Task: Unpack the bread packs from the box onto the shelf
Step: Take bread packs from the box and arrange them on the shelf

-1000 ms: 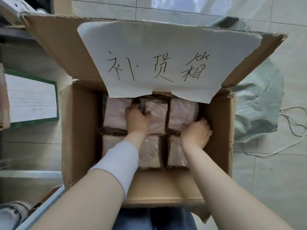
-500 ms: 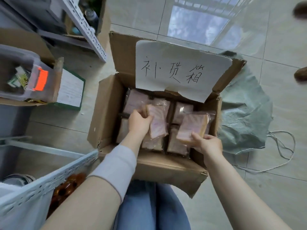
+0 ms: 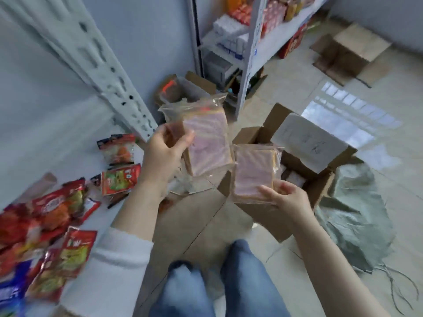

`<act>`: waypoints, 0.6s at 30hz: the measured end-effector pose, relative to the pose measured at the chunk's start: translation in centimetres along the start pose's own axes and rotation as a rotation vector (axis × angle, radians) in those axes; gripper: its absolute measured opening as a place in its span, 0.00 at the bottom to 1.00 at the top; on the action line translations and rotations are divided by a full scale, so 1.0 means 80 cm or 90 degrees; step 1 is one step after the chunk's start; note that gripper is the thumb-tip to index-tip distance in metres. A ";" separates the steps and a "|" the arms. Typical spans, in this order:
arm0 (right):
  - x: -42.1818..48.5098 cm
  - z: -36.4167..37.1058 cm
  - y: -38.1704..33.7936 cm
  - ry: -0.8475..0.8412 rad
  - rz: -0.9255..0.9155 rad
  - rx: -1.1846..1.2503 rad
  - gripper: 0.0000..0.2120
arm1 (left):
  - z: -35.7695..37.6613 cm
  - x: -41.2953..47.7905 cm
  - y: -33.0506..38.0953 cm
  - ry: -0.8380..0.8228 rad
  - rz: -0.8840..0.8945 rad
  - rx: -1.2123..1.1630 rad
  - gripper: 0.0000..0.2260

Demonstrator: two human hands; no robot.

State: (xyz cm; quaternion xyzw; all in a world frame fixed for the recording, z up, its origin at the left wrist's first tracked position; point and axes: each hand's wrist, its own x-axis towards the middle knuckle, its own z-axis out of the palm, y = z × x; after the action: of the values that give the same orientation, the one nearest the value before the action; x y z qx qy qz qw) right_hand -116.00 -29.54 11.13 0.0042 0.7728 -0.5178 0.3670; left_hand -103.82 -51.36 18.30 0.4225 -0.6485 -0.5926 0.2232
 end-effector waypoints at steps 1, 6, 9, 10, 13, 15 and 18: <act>-0.023 0.021 -0.019 -0.031 -0.037 -0.005 0.09 | -0.036 -0.015 0.017 0.021 0.034 -0.025 0.10; -0.148 0.142 -0.096 -0.178 -0.167 -0.033 0.16 | -0.229 -0.102 0.072 0.143 0.156 -0.085 0.10; -0.219 0.238 -0.117 -0.262 -0.240 -0.039 0.17 | -0.358 -0.160 0.084 0.214 0.207 -0.032 0.13; -0.240 0.273 -0.120 -0.288 -0.259 -0.042 0.16 | -0.401 -0.178 0.085 0.237 0.217 -0.008 0.14; -0.291 0.380 -0.133 -0.363 -0.310 -0.088 0.13 | -0.525 -0.215 0.073 0.321 0.219 0.014 0.12; -0.314 0.449 -0.145 -0.398 -0.338 -0.108 0.08 | -0.597 -0.227 0.056 0.377 0.207 0.016 0.09; -0.338 0.546 -0.166 -0.421 -0.385 -0.126 0.06 | -0.690 -0.231 0.023 0.452 0.178 0.016 0.07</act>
State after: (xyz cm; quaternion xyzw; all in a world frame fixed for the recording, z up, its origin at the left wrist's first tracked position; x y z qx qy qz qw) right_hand -76.84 -60.68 28.69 -0.4222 0.6263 -0.4988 0.4251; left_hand -50.65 -68.48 34.91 0.5119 -0.5892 -0.3652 0.5074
